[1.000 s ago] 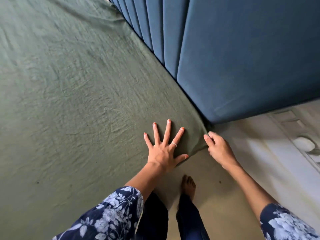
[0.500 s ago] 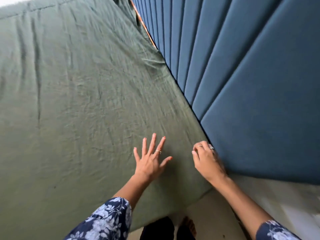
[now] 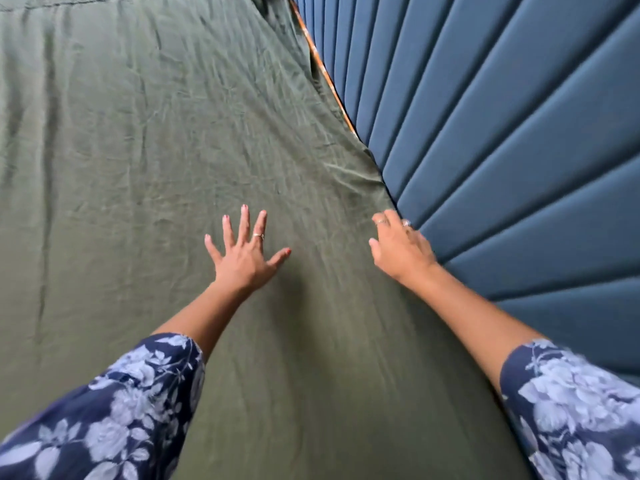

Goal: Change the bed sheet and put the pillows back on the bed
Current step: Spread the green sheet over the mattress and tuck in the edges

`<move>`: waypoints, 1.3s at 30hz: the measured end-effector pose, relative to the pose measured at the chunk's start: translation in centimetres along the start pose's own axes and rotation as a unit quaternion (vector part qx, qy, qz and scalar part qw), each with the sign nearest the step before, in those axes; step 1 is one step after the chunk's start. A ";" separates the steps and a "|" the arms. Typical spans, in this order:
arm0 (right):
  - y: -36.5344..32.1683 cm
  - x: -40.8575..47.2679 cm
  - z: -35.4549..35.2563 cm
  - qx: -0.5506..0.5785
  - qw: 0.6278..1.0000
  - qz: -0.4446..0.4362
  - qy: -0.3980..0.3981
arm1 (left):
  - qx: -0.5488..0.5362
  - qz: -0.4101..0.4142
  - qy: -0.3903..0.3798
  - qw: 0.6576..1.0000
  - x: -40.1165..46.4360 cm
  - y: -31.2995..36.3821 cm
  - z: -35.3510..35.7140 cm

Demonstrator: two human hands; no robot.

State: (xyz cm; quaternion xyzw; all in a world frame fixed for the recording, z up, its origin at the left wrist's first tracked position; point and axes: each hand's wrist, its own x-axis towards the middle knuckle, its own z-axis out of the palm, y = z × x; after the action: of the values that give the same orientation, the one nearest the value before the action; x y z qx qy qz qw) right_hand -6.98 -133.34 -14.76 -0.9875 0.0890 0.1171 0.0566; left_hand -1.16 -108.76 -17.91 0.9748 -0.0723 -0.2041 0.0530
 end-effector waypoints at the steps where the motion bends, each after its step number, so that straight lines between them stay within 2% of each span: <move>1: -0.1 2.0 -0.8 0.004 1.000 0.012 -0.003 | -0.013 -0.006 0.012 1.000 1.7 0.2 -0.2; 7: -0.1 10.9 -4.9 0.018 0.998 0.066 0.017 | -0.112 -0.055 0.036 0.992 7.5 1.7 1.6; 10: -0.7 14.7 -5.0 0.056 0.994 0.090 0.027 | -0.080 -0.076 0.107 0.988 7.9 2.1 3.9; 12: -1.5 17.3 -4.4 0.043 0.993 0.105 0.027 | -0.070 -0.082 0.146 0.983 8.1 2.2 4.9; 15: -2.5 21.2 -3.6 -0.016 0.992 0.118 0.043 | -0.062 -0.087 0.161 0.981 8.5 2.1 5.5; 21: -3.4 27.2 -2.1 -0.037 0.989 0.142 -0.007 | -0.056 -0.088 0.173 0.979 8.9 2.0 6.2; 25: -3.6 28.2 -1.7 -0.030 0.986 0.160 -0.013 | -0.059 -0.089 0.170 0.980 8.9 1.9 6.2; 30: -3.4 26.8 -1.3 0.099 0.965 0.208 0.123 | -0.058 -0.091 0.170 0.980 8.9 1.9 6.1; 33: -4.4 24.0 1.6 0.157 0.961 0.152 0.170 | -0.062 -0.091 0.170 0.979 8.8 1.9 6.1; 36: -4.6 21.7 4.3 0.122 0.974 0.110 0.157 | -0.063 -0.091 0.173 0.979 8.7 2.0 6.2; 39: -4.1 21.8 3.2 0.144 0.975 0.149 0.080 | -0.064 -0.091 0.171 0.979 8.6 2.0 6.1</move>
State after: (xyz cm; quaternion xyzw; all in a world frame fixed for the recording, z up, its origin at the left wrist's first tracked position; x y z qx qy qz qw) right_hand 13.94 -132.44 -22.76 -0.9507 0.2557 0.0303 0.1726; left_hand 3.95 -112.62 -26.60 0.9925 0.0401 -0.0426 0.1076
